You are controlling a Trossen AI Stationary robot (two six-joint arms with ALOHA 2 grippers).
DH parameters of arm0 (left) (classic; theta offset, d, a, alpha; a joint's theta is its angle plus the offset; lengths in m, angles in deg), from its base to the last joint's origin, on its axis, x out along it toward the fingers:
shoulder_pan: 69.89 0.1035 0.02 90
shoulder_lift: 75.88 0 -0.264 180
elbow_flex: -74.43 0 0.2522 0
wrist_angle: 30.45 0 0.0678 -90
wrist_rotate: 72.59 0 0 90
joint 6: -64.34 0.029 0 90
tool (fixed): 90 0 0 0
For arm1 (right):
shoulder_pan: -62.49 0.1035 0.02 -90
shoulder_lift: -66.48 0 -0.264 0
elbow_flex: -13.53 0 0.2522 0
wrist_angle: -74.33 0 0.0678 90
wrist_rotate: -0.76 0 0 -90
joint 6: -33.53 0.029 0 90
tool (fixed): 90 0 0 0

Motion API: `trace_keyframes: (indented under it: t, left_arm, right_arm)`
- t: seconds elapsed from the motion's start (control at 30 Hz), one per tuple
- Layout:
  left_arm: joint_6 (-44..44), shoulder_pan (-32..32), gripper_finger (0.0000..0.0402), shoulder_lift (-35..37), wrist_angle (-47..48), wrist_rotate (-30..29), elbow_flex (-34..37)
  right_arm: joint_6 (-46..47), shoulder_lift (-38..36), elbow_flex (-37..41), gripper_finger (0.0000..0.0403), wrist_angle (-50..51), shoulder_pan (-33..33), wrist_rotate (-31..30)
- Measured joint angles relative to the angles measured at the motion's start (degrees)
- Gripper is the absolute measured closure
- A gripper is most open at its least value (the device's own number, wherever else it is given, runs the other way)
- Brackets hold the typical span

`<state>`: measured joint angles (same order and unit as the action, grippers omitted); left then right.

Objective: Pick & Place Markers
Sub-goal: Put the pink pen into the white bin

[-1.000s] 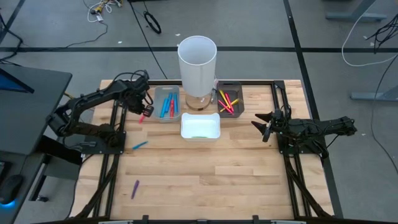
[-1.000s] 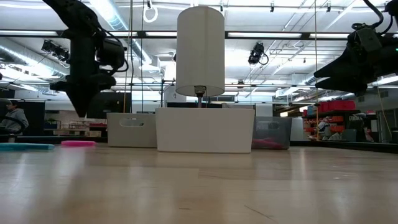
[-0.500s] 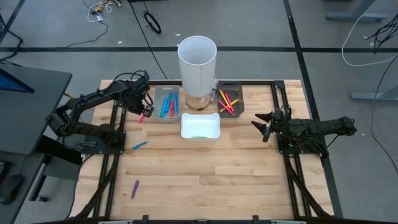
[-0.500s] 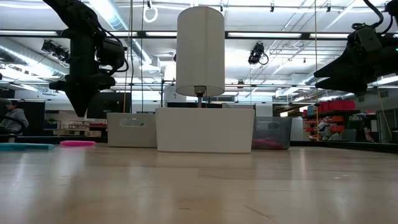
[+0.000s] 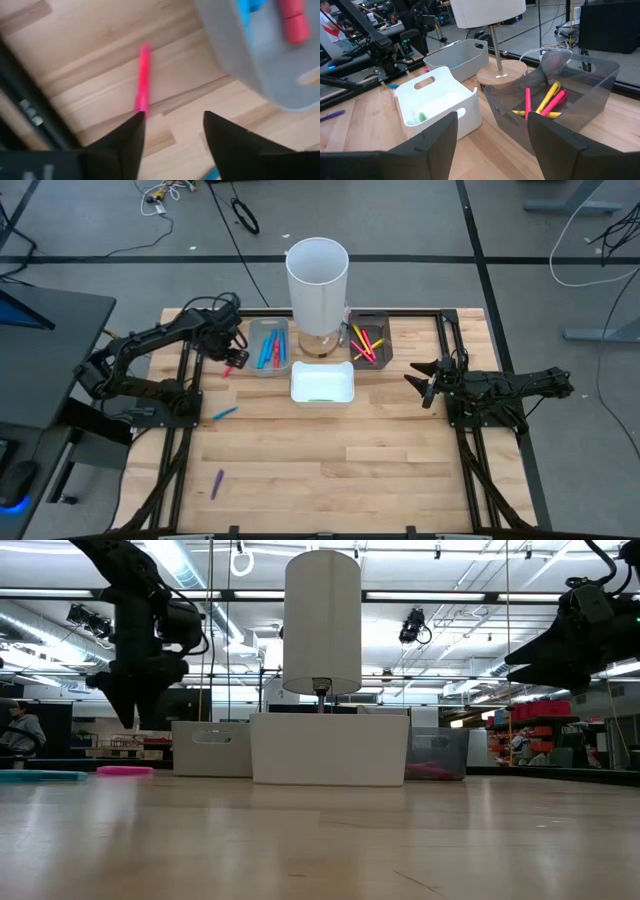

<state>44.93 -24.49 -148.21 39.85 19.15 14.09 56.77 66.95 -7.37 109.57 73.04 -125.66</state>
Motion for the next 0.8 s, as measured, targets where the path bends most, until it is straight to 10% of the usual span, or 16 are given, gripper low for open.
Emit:
trace_keyframes:
  t: [0.23, 0.8]
  left_arm:
    - [0.2, 0.0, 0.0134, 0.0, -1.7, 0.7, 0.0]
    - [2.0, 0.5, 0.0136, -8.0, -14.0, -3.2, 4.0]
  right_arm:
    - [0.0, 0.0, 0.0, 0.0160, 0.0, 0.0, 0.0]
    - [0.0, 0.0, 0.0, 0.0160, 0.0, 0.0, 0.0]
